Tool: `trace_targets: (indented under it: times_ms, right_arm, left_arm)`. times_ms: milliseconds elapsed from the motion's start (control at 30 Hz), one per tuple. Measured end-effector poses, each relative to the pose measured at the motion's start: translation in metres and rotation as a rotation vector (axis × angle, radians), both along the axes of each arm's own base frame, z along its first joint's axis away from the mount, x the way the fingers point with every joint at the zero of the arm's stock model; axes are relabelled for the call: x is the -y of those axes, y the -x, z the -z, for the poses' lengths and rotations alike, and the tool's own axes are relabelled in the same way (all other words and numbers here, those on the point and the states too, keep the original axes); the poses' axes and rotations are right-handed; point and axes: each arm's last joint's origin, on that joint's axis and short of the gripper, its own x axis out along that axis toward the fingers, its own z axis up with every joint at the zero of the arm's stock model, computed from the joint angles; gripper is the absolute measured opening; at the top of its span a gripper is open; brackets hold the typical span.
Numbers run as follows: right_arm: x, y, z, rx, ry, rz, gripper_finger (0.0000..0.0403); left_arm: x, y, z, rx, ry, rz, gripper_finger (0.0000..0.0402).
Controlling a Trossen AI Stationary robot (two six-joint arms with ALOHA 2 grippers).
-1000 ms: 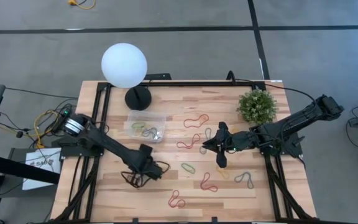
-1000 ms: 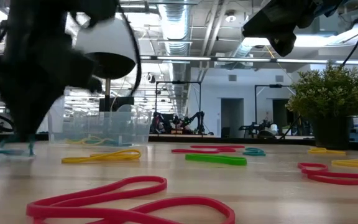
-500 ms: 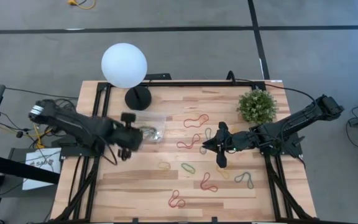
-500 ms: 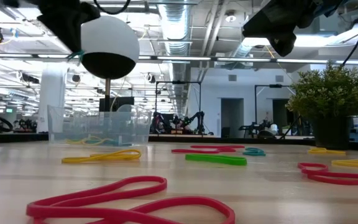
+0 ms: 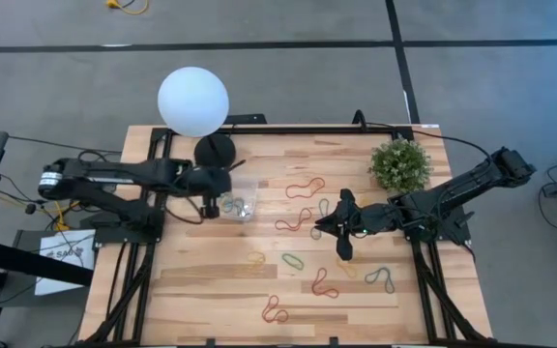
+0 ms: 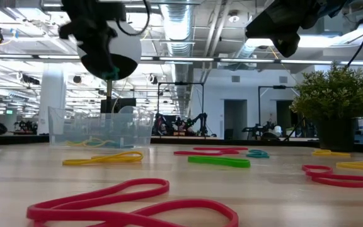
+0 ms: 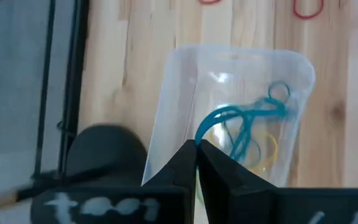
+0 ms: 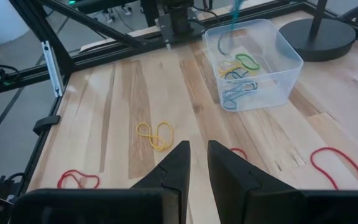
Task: Pick and place rubber bands into bin
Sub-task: Put the blue rubber band into the transparent container
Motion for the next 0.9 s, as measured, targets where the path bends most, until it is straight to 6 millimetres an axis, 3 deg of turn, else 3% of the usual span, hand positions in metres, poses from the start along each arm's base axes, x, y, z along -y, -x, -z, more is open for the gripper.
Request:
trace_targets:
  times_ms: [467, 633, 900]
  right_arm:
    - [0.0, 0.0, 0.0, 0.0, 0.0, 0.0, 0.005]
    - [0.0, 0.0, 0.0, 0.0, 0.0, 0.0, 0.005]
    - [0.0, 0.0, 0.0, 0.0, 0.0, 0.0, 0.005]
  left_arm:
    - [-0.041, -0.044, 0.073, -0.229, 0.118, -0.035, 0.0]
    - [-0.046, -0.059, 0.097, -0.251, 0.153, 0.006, 0.0]
    - [-0.047, -0.066, 0.119, -0.326, 0.156, 0.022, 0.0]
